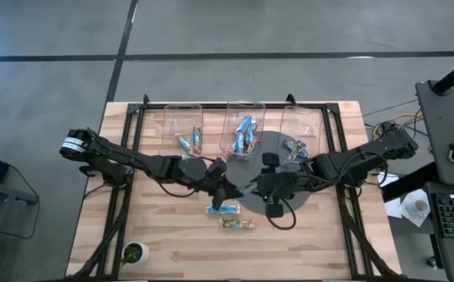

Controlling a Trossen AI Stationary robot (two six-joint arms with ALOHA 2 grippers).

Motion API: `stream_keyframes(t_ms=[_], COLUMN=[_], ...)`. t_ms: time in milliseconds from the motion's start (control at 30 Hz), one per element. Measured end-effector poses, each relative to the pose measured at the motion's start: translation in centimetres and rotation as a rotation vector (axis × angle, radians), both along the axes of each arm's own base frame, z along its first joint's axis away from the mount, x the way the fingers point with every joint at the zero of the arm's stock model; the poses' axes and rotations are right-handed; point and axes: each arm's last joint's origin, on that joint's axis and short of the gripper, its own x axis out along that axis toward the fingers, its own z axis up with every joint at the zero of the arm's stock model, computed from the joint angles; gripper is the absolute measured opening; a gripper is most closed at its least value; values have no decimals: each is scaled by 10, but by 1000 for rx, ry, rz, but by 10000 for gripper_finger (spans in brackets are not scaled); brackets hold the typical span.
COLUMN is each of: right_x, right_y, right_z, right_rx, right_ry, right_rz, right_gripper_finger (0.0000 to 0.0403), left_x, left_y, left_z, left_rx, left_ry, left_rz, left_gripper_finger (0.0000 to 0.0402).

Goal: Pick and place Granola Bars by type
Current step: Put the blue granola bar into the right transparent bin

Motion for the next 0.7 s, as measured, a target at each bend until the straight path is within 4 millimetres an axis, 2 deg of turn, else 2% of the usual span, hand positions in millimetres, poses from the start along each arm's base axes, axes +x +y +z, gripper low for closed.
stream_keyframes(t_ms=[133, 333, 567, 700], right_x=[0, 0, -3, -6], right_y=[0, 0, -1, -3], right_z=[0, 0, -2, -5], right_rx=[0, 7, 2, -12], right_ry=[0, 2, 27, 70], right_rz=[1, 2, -16, -39], right_gripper_finger=[91, 47, 35, 34], left_x=[-1, -3, -7, -16], left_y=[-1, -1, -1, 2], left_z=[-2, -8, -12, 0], left_rx=[4, 17, 16, 30], left_ry=[18, 93, 150, 129], left_rz=[-2, -1, 1, 2], left_gripper_finger=[101, 105, 106, 106])
